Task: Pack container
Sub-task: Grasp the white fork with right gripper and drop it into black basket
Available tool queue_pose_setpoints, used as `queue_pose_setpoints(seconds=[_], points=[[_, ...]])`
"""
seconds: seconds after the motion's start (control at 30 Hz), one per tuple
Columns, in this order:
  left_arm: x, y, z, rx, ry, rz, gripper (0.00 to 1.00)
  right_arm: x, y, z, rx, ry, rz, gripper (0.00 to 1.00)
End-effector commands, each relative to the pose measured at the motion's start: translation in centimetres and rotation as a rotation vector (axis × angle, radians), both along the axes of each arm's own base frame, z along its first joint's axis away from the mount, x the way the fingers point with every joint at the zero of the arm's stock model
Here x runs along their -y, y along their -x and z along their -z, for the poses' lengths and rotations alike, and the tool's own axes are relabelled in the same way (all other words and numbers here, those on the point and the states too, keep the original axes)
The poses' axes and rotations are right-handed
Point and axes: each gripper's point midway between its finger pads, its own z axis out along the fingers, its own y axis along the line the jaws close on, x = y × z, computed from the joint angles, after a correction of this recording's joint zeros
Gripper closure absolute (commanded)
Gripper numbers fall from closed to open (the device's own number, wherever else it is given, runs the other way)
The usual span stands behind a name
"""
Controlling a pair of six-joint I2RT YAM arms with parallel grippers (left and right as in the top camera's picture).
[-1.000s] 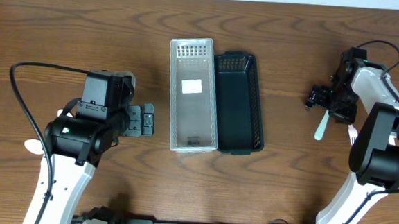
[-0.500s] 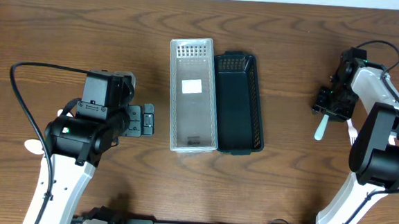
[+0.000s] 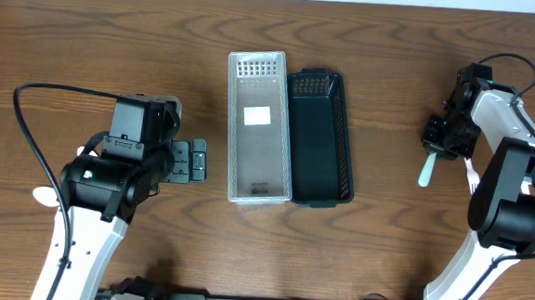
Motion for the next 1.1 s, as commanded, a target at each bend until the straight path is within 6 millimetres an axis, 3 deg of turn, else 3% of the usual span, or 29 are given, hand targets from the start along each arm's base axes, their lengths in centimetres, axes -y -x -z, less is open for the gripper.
queue_pose_setpoints(seconds=[0.0, 0.07, 0.17, 0.27, 0.37, 0.47, 0.57, 0.63, 0.7, 0.8, 0.87, 1.07], points=[[-0.4, -0.1, -0.2, 0.002, -0.014, -0.010, 0.02, -0.4, 0.6, 1.6, -0.039, -0.015, -0.007, 0.91], [-0.4, -0.1, -0.2, 0.002, -0.014, -0.010, 0.02, -0.4, 0.5, 1.6, -0.035, -0.015, -0.008, 0.98], [-0.4, -0.1, -0.2, 0.002, -0.014, -0.010, 0.02, -0.6, 0.3, 1.1, -0.024, -0.021, -0.010, 0.99], [-0.4, -0.1, -0.2, 0.002, -0.014, -0.010, 0.02, -1.1, -0.4, -0.7, 0.009, -0.015, -0.027, 0.99], [-0.4, -0.1, -0.2, 0.002, -0.014, -0.010, 0.02, -2.3, -1.9, -4.5, 0.092, -0.002, -0.065, 0.99], [-0.4, -0.1, -0.2, 0.002, -0.015, -0.011, 0.02, -4.9, -3.4, -10.1, 0.219, 0.008, -0.131, 0.99], [-0.4, -0.1, -0.2, 0.002, -0.014, -0.010, 0.02, -8.4, -3.9, -15.4, 0.338, 0.007, -0.211, 0.99], [-0.4, -0.1, -0.2, 0.002, -0.015, -0.010, 0.02, -11.8, -3.6, -18.6, 0.416, -0.009, -0.268, 0.99], [-0.4, -0.1, -0.2, 0.002, -0.014, -0.010, 0.02, -15.3, -2.9, -20.4, 0.464, -0.036, -0.314, 0.99], [-0.4, -0.1, -0.1, 0.001, -0.015, -0.010, 0.02, -18.8, -1.9, -20.5, 0.465, -0.068, -0.350, 0.99], [-0.4, -0.1, -0.1, 0.001, -0.015, -0.010, 0.02, -20.8, -1.4, -19.5, 0.437, -0.076, -0.371, 0.99], [-0.4, -0.1, -0.1, 0.001, -0.015, -0.010, 0.02, -24.6, -0.7, -13.8, 0.298, -0.069, -0.443, 0.97]])
